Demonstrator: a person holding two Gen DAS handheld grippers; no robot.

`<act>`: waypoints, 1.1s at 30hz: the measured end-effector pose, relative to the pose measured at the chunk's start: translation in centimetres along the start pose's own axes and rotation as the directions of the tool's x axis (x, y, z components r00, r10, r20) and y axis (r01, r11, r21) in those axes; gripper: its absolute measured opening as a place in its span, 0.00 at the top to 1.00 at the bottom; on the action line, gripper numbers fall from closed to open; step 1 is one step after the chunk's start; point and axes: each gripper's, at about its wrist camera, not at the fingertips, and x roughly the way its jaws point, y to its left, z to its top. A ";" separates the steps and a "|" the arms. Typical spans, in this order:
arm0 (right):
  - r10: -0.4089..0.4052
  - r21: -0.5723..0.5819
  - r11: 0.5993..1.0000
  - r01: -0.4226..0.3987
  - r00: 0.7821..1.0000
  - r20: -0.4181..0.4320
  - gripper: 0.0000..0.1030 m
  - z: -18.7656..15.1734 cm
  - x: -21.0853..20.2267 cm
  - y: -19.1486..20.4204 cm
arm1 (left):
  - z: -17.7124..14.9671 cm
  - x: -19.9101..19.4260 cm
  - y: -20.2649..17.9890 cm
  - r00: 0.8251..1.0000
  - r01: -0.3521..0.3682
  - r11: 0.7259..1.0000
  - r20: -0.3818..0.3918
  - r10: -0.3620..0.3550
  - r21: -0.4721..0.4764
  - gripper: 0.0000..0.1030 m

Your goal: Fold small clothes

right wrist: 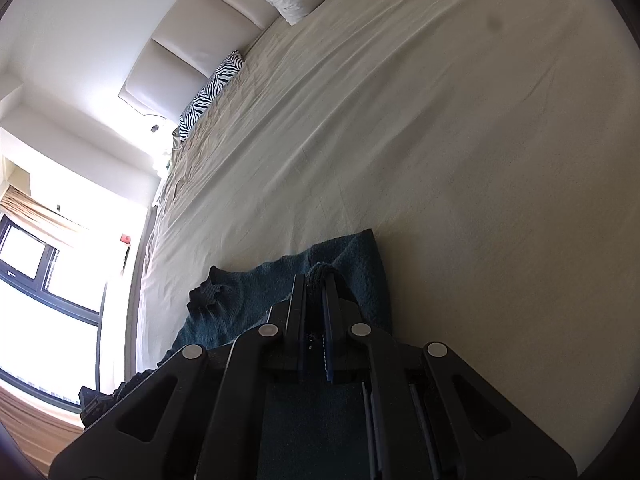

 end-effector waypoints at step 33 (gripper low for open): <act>-0.193 -0.308 0.931 0.196 0.980 0.043 0.49 -7.2 -2.0 0.7 | -10.2 -3.4 2.5 0.970 -0.240 0.955 0.080 0.229 0.176 0.42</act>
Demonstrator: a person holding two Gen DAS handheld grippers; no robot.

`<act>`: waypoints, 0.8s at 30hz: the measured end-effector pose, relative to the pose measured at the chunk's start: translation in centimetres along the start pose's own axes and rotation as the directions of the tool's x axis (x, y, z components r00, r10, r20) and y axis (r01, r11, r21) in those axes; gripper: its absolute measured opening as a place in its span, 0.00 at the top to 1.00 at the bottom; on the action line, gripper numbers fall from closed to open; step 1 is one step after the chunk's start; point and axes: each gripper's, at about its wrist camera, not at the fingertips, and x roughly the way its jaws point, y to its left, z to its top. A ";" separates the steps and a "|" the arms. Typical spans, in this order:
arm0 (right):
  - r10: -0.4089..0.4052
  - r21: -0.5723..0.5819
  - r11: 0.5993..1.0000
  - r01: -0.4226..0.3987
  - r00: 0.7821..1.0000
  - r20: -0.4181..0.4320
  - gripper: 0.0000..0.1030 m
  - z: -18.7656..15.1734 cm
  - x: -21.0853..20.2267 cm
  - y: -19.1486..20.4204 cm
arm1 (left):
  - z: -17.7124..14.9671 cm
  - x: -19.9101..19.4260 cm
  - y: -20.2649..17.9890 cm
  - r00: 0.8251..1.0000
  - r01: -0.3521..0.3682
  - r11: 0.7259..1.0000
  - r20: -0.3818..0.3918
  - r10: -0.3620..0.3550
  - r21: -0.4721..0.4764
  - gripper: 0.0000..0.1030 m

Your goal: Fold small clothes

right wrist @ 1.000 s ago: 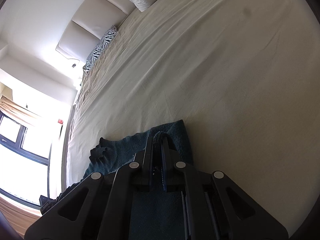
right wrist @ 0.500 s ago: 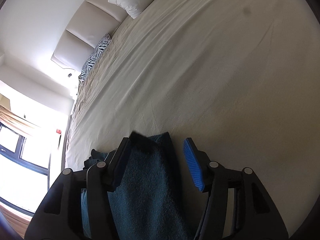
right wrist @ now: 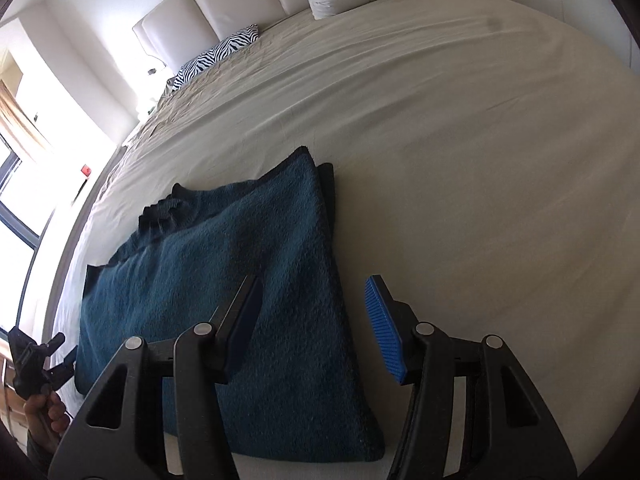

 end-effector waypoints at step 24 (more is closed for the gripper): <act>-0.085 -0.097 0.992 0.083 0.996 -0.021 0.90 -6.5 -2.8 -0.5 | -2.6 0.9 -2.0 0.985 -0.173 0.969 0.020 0.172 0.177 0.85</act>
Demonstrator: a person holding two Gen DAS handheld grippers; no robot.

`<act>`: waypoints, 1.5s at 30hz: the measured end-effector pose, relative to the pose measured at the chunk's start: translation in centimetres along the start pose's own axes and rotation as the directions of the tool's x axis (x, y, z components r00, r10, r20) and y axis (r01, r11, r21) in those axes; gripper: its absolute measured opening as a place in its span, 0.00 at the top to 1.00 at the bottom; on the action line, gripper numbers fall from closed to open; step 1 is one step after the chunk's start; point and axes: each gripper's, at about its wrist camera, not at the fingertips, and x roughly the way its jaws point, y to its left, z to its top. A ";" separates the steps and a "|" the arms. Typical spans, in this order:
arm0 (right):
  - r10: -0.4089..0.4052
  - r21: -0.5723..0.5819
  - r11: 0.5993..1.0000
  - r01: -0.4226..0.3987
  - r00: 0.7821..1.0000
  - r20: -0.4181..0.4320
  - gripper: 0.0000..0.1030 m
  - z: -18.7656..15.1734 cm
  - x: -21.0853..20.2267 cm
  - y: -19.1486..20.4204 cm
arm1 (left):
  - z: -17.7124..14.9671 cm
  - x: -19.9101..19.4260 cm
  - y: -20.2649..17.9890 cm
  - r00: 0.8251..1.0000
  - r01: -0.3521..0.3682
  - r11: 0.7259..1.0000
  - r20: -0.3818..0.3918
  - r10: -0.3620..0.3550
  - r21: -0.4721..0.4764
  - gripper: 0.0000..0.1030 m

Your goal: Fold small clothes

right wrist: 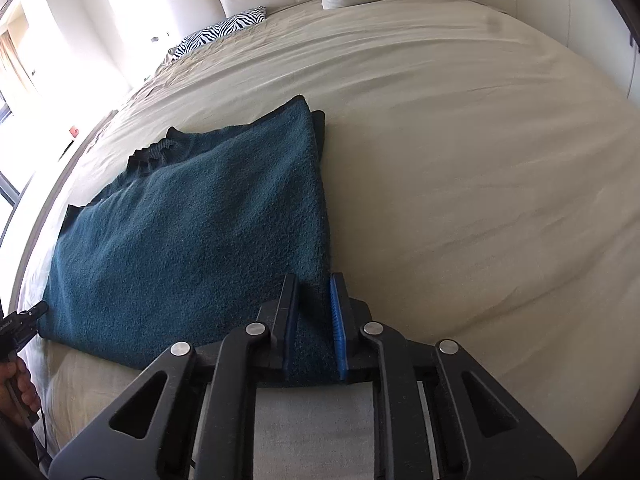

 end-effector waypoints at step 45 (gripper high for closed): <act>0.089 0.179 0.978 -0.107 0.990 0.107 0.51 3.3 -3.1 0.0 | 4.0 -2.2 -5.8 0.987 -0.109 0.969 0.141 0.079 0.221 0.53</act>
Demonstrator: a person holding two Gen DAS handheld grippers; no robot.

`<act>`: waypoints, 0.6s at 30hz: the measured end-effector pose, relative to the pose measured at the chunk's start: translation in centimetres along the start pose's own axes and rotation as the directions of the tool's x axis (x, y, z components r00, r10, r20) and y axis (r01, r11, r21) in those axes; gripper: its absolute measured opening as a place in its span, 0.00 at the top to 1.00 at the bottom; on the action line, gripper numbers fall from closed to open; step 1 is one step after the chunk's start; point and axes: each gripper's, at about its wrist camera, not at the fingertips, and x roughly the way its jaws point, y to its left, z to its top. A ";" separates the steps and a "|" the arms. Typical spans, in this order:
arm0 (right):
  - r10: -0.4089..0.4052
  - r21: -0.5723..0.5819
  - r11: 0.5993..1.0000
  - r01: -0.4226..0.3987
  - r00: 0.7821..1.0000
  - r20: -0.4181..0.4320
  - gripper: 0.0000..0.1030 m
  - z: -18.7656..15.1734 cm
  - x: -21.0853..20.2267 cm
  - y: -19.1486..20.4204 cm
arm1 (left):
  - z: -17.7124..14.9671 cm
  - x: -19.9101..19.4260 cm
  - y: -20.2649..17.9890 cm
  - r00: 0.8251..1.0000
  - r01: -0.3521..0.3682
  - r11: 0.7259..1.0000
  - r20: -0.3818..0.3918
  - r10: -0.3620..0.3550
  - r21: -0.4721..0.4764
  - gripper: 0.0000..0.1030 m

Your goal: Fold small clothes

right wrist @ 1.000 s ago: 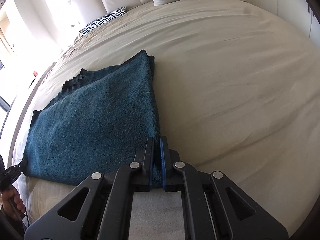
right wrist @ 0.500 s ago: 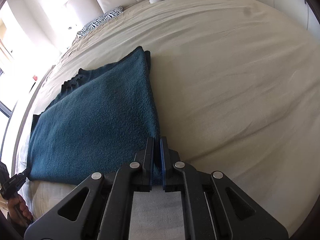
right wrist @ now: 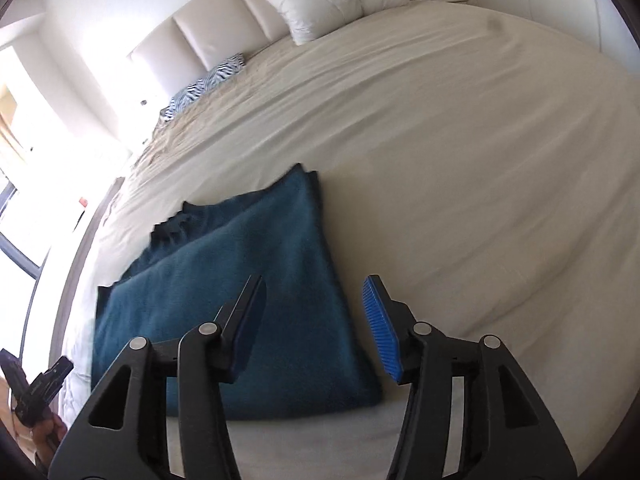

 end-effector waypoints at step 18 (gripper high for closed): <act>0.354 0.059 0.934 -0.352 0.894 -0.274 0.60 2.6 19.9 14.4 | 5.0 15.1 -0.6 0.995 -0.078 0.993 -0.057 0.083 0.087 0.50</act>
